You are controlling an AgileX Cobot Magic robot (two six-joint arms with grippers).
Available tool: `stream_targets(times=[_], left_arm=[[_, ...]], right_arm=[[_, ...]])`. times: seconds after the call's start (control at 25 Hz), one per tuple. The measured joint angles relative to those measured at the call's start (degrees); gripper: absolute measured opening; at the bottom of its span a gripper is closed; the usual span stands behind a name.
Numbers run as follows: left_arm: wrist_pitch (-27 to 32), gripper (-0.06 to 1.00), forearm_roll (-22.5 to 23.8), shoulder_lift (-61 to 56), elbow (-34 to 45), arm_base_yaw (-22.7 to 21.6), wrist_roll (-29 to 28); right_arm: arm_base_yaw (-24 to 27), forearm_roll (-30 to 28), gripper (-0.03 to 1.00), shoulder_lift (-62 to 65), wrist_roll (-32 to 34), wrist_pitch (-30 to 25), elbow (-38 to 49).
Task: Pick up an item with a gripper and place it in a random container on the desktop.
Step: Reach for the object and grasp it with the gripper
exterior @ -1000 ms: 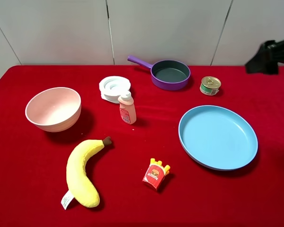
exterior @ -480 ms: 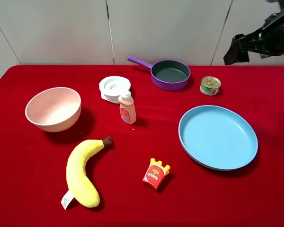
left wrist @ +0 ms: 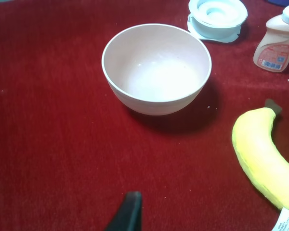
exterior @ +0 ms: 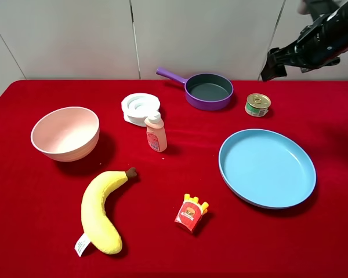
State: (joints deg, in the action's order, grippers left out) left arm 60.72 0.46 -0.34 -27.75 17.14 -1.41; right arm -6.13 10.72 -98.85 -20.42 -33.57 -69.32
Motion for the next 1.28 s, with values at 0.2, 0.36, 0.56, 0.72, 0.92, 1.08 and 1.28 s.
stream_targets(times=[0.2,0.36,0.56,0.72,0.92,1.08,1.28], left_arm=[[0.0,0.92,0.0,0.0,0.0,0.0,0.0],[0.0,0.92,0.0,0.0,0.0,0.0,0.0],[0.0,0.92,0.0,0.0,0.0,0.0,0.0],[0.0,0.92,0.0,0.0,0.0,0.0,0.0],[0.0,0.92,0.0,0.0,0.0,0.0,0.0],[0.0,0.92,0.0,0.0,0.0,0.0,0.0],[0.0,0.92,0.0,0.0,0.0,0.0,0.0]], right_arm=[[0.0,-0.1,0.69,-4.3,-0.8,0.1,-3.4],[0.0,-0.1,0.69,-7.8,-1.2,0.2,-5.5],[0.0,-0.2,0.69,-11.7,-2.8,0.3,-7.9],[0.0,-0.4,0.69,-13.9,-3.0,0.4,-9.2],[0.0,-0.8,0.69,-16.3,-4.2,1.3,-9.7],[0.0,-0.9,0.69,-18.0,-4.5,2.2,-10.5],[0.3,-0.9,0.69,-20.1,-5.2,3.0,-11.2]])
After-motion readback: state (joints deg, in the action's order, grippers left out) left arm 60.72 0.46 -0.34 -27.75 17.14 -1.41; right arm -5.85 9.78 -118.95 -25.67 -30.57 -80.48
